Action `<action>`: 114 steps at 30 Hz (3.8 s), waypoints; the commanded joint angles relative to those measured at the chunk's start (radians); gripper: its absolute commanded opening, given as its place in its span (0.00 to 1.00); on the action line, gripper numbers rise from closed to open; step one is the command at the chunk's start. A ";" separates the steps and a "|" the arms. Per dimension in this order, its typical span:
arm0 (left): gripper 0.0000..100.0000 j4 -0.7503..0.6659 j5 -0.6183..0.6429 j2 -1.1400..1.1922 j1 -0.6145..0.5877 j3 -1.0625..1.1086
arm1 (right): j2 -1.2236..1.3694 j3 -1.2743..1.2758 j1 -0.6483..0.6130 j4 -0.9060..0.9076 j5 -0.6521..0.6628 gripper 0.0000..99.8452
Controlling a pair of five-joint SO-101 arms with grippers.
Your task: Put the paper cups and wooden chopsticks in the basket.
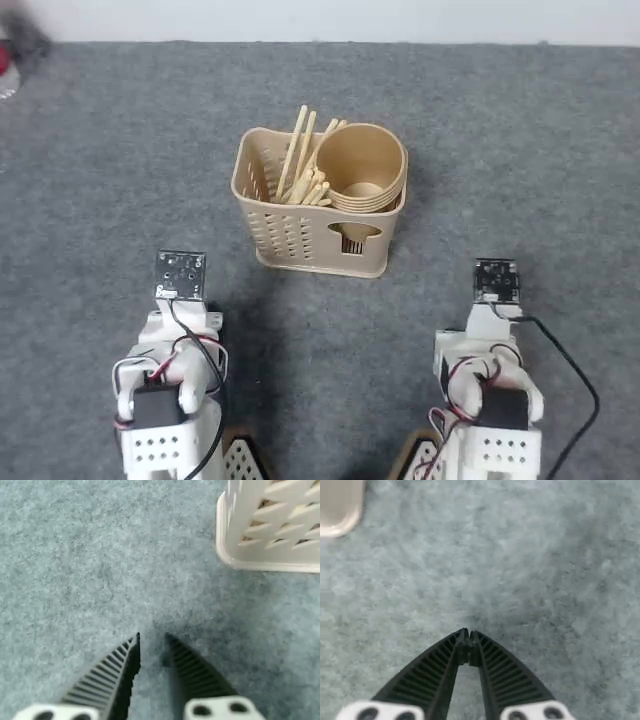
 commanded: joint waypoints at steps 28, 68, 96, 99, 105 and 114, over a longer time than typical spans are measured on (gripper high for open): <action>0.01 0.005 0.250 -0.011 0.094 -0.010 | -0.015 0.020 -0.022 0.001 -0.017 0.01; 0.01 0.006 0.236 -0.012 0.097 -0.010 | -0.015 0.020 -0.018 0.001 -0.011 0.01; 0.01 0.006 0.236 -0.012 0.097 -0.010 | -0.015 0.020 -0.018 0.001 -0.011 0.01; 0.01 0.006 0.236 -0.012 0.097 -0.010 | -0.015 0.020 -0.018 0.001 -0.011 0.01; 0.01 0.006 0.236 -0.012 0.097 -0.010 | -0.015 0.020 -0.018 0.001 -0.011 0.01; 0.01 0.006 0.236 -0.012 0.097 -0.010 | -0.015 0.020 -0.018 0.001 -0.011 0.01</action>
